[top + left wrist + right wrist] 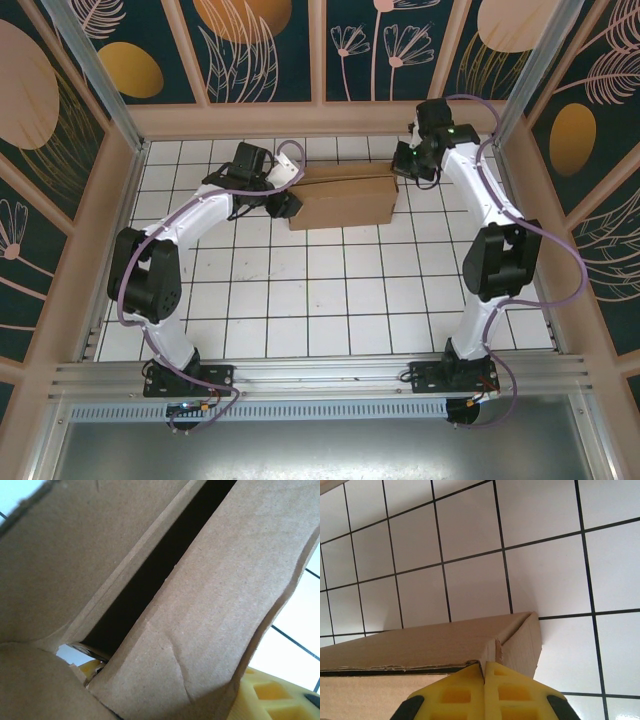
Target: Fold the paper box
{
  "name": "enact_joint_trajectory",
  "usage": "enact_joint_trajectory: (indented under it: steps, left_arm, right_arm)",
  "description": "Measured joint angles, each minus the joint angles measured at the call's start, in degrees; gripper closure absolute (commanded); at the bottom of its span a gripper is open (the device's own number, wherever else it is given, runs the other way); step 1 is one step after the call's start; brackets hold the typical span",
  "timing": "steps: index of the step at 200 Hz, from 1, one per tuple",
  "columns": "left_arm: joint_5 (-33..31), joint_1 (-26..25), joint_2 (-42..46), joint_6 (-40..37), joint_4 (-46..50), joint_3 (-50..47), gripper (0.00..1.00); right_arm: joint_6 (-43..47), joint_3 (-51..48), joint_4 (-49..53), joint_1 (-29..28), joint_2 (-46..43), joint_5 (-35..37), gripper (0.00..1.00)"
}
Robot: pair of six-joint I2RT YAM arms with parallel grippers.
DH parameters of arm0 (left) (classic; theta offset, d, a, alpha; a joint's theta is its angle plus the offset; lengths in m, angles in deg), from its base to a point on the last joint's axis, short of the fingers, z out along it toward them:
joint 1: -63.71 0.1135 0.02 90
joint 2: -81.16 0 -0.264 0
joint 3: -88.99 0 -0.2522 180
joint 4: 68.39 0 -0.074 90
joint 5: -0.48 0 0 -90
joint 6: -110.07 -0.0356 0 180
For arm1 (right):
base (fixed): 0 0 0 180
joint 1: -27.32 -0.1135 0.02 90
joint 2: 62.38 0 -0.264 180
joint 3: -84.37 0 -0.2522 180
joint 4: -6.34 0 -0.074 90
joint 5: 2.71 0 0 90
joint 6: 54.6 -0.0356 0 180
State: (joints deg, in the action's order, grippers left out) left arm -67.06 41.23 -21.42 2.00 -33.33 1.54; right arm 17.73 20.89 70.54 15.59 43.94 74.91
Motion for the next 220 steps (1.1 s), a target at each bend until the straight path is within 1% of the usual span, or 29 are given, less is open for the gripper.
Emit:
enact_joint_trajectory:
  steps: [52, 117, 145, 220]
  left_arm:
    - [1.0, 0.0, -1.4, 1.5, 0.0, 1.5, 0.51]
    - [2.7, 0.0, -3.3, 4.3, -0.1, 3.6, 0.51]
    - [3.1, 0.2, -3.8, 5.3, -0.1, 4.0, 0.51]
    - [4.0, 0.2, -5.1, 9.4, -1.0, 5.1, 0.47]
  right_arm:
    - [0.1, -6.1, -5.6, 0.0, -3.7, 1.5, 1.0]
    - [5.4, -12.0, -12.6, 0.0, -6.5, 3.4, 1.0]
    - [8.0, -15.8, -17.3, 0.0, -8.2, 3.6, 1.0]
    - [10.0, -23.3, -26.4, -0.1, -11.5, 5.4, 1.0]
